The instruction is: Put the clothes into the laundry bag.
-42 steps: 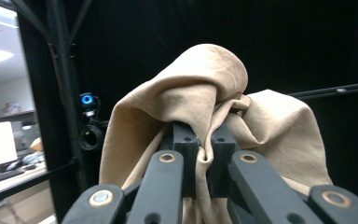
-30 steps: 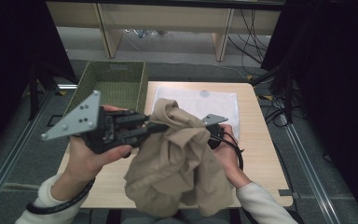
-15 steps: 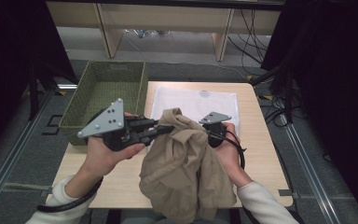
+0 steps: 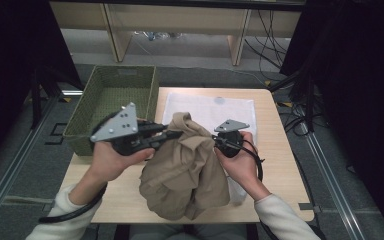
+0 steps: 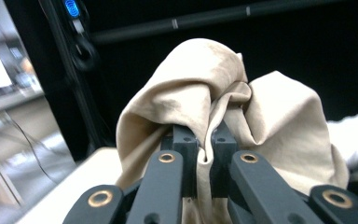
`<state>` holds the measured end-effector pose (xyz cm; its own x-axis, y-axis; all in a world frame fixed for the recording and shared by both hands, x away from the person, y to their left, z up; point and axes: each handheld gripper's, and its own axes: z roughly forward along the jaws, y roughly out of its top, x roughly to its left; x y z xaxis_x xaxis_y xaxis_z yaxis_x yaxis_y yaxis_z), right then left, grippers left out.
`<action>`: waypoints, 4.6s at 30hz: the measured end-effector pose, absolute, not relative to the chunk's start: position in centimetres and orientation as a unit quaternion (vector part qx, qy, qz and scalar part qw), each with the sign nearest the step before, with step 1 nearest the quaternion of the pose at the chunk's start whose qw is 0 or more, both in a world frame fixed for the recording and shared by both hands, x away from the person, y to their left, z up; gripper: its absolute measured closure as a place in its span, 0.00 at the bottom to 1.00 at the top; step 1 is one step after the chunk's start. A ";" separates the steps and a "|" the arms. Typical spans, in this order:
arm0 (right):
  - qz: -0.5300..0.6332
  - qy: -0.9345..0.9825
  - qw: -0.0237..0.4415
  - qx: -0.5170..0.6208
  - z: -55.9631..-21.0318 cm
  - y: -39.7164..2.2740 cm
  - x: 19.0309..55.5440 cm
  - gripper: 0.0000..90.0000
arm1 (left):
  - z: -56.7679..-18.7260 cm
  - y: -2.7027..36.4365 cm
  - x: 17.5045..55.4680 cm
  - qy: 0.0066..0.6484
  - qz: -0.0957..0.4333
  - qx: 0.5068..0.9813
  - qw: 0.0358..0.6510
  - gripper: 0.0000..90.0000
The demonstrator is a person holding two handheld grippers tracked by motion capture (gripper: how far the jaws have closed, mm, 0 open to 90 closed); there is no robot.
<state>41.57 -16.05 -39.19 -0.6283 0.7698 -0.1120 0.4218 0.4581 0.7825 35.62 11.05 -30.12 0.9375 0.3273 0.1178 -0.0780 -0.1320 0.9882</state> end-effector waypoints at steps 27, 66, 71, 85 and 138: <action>0.392 0.811 0.236 0.365 -38.4 -16.0 41.1 0.99 | -42.8 6.1 41.4 0.181 0.067 0.825 0.531 0.95; 0.405 0.806 0.246 0.355 -37.8 -15.9 40.6 0.99 | -41.0 6.4 40.8 0.242 0.119 0.801 0.535 0.52; 0.406 0.806 0.242 0.357 -37.7 -15.7 40.5 0.99 | -40.2 8.3 41.8 0.271 0.161 0.786 0.532 0.49; 0.405 0.805 0.240 0.361 -37.8 -15.6 40.4 0.99 | -44.1 6.5 43.4 0.270 0.118 0.833 0.468 0.93; 0.404 0.809 0.238 0.355 -37.5 -15.6 40.2 0.99 | -40.2 6.3 37.2 0.221 0.083 0.832 0.503 0.42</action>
<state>40.22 -15.61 -37.49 -0.6348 0.7665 -0.0975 0.3827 0.4215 0.8221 37.16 6.28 -40.24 0.8889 0.4502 -0.0846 0.2841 -0.3967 0.8729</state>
